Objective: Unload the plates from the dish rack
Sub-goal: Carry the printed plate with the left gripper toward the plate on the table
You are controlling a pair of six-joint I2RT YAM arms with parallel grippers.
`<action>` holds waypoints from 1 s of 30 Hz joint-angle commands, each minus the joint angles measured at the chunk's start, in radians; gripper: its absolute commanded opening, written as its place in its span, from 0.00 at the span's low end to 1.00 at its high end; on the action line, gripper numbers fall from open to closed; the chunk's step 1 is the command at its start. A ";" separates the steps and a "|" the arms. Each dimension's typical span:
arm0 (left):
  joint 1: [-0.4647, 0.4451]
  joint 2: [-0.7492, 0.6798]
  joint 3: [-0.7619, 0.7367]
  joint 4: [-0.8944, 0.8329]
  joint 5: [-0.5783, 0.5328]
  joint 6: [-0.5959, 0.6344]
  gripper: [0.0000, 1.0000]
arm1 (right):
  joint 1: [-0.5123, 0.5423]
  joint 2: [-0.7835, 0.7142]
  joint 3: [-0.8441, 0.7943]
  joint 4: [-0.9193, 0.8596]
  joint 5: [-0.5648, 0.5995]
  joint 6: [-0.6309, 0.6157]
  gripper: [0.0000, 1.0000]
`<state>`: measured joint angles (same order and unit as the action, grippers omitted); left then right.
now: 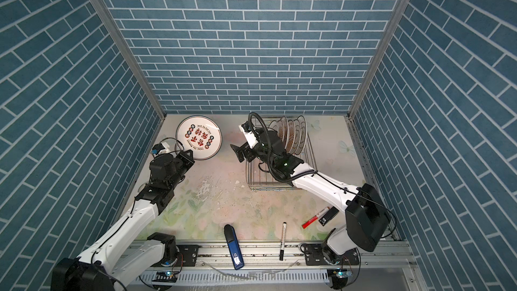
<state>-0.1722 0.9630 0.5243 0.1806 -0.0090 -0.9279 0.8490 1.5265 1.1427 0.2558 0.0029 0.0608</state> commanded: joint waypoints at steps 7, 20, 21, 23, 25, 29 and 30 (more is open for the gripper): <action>0.081 0.020 -0.029 0.103 -0.012 -0.132 0.00 | 0.002 0.171 0.175 -0.018 -0.053 0.127 0.99; 0.134 0.162 0.002 0.181 0.052 -0.168 0.00 | 0.003 0.318 0.278 0.007 -0.209 0.159 0.99; 0.134 0.161 0.002 0.178 0.044 -0.169 0.00 | 0.003 0.323 0.280 0.008 -0.203 0.159 0.99; 0.134 0.151 0.008 0.133 0.005 -0.211 0.00 | 0.004 0.343 0.305 -0.016 -0.172 0.170 0.99; 0.138 0.150 0.017 0.128 -0.005 -0.205 0.00 | 0.004 0.377 0.347 -0.051 -0.189 0.172 0.99; 0.158 0.210 0.043 0.151 0.036 -0.221 0.00 | 0.004 0.438 0.385 -0.033 -0.244 0.188 0.99; 0.158 0.220 0.043 0.154 0.030 -0.223 0.00 | 0.006 0.448 0.393 -0.035 -0.257 0.184 0.99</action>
<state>-0.0269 1.1622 0.5282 0.2668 0.0219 -1.1336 0.8501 1.9385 1.4960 0.2237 -0.2035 0.2134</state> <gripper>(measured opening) 0.095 0.988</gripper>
